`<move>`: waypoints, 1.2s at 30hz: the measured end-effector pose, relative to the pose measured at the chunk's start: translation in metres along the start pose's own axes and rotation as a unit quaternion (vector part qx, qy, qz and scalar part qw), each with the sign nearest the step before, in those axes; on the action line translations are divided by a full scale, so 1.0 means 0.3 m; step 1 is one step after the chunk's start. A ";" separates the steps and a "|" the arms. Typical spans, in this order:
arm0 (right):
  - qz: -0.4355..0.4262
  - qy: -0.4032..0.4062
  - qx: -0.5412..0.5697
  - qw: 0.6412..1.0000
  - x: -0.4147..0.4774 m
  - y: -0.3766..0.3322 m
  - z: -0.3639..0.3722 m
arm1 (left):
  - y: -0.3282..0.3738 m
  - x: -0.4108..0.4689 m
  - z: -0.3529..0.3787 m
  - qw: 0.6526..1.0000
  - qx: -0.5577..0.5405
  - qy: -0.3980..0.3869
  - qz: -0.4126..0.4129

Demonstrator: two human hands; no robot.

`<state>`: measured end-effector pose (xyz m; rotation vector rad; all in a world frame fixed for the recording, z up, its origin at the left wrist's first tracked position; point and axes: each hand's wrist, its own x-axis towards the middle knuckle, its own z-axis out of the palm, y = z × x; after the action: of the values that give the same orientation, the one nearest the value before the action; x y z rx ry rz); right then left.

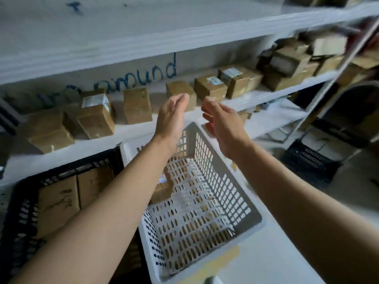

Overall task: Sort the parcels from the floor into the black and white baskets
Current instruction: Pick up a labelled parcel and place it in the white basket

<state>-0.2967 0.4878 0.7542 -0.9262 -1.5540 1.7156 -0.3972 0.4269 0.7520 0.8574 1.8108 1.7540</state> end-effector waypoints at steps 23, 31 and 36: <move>0.066 0.697 0.098 0.707 -1.688 0.234 -0.789 | 0.088 -1.382 0.811 0.720 -0.079 -0.688 -0.036; 0.110 0.732 0.150 0.655 -1.999 0.445 -1.002 | -0.050 -1.813 1.039 0.697 0.004 -0.712 -0.083; 0.146 0.718 0.198 0.651 -2.032 0.560 -1.125 | -0.186 -1.885 1.173 0.708 0.050 -0.695 -0.110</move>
<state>0.3202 0.1488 0.6195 -1.6658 0.0581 0.7744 0.2391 0.2675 0.6232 1.3595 0.8293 0.3962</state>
